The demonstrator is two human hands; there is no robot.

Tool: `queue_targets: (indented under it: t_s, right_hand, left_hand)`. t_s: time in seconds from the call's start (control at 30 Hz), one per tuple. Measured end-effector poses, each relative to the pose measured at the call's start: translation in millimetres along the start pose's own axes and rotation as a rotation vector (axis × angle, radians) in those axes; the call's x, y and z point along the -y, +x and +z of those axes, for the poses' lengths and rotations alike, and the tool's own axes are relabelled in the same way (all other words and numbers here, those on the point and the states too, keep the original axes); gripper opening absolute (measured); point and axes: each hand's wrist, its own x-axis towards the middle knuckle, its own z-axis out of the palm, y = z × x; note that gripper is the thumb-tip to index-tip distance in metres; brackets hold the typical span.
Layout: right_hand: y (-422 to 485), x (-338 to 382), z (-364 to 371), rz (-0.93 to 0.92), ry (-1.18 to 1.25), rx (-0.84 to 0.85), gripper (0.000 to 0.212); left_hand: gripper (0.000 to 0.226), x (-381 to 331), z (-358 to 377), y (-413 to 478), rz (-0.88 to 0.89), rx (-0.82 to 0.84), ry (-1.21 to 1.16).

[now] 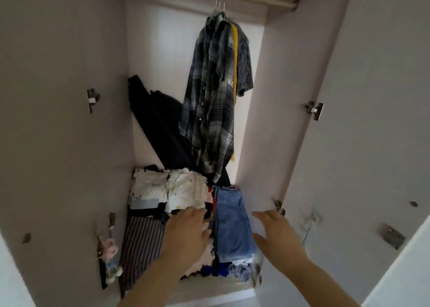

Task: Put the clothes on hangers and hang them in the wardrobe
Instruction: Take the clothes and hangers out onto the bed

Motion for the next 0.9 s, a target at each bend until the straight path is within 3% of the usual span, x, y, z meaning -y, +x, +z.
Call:
queue_targets:
  t_s: [0.13, 0.3, 0.5, 0.9]
  right_hand:
    - [84, -10, -13, -0.123, 0.005, -0.055, 0.048]
    - [195, -11, -45, -0.289, 0.125, -0.229, 0.044]
    - [311, 4, -98, -0.504, 0.088, -0.43, 0.048]
    - [496, 69, -180, -0.652, -0.058, -0.704, 0.052]
  left_hand:
    - [0.046, 9, -2, 76, -0.007, -0.093, 0.009]
    - [0.051, 18, -15, 171, -0.056, -0.252, -0.007]
    - [0.051, 12, -44, 270, -0.119, -0.426, -0.066]
    - [0.051, 38, -94, 432, -0.034, -0.663, -0.243]
